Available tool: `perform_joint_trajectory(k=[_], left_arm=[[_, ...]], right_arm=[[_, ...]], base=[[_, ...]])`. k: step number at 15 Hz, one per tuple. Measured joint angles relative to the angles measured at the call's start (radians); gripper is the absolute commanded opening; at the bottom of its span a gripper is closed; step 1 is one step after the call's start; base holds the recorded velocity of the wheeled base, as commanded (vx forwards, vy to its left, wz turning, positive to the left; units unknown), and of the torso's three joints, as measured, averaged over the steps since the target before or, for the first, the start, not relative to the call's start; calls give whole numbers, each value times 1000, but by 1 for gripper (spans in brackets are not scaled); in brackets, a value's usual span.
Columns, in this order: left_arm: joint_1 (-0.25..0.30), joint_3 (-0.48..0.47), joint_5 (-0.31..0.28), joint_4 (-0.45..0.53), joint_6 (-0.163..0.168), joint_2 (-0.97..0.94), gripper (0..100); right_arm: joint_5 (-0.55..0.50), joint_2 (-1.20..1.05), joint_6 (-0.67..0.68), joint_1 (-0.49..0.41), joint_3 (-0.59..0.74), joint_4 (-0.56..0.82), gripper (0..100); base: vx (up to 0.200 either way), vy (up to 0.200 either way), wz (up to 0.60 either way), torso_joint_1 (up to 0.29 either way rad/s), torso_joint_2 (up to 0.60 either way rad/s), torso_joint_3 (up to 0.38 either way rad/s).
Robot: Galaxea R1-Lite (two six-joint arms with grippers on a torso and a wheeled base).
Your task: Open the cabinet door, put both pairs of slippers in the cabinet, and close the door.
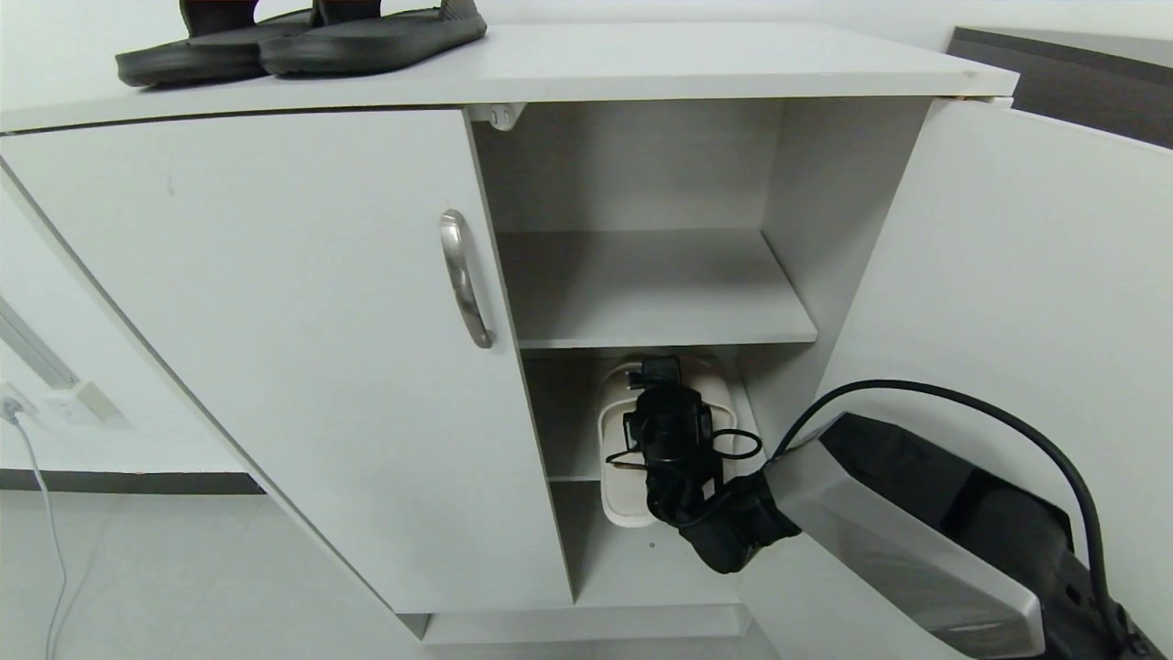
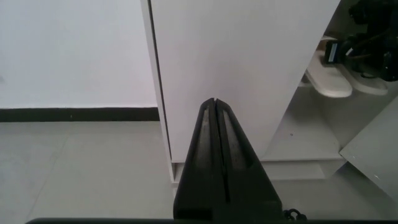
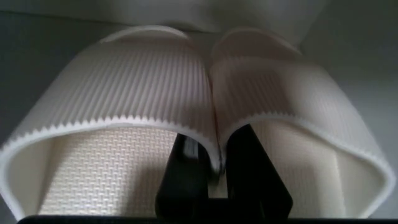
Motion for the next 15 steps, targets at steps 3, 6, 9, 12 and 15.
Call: perform_joint_trajectory(k=[3,6,9,12,15], left_arm=[[0,0,1,0,-1,0,0],[0,0,3,0,-1,0,0],[-1,0,3,0,-1,0,0],[0,0,6,0,-1,0,0],[0,0,6,0,-1,0,0]], right_arm=[[5,43,25,-17,-136,93,0],[38,89,27,-46,-239,135,0],[72,110,27,-61,-293,181,0],[75,136,26,-71,-364,233,0],[76,153,25,-74,-384,242,0]], base=[[0,0,0,0,0,0],[0,0,0,0,0,0],[0,0,0,0,0,0],[0,0,0,0,0,0],[0,0,0,0,0,0]])
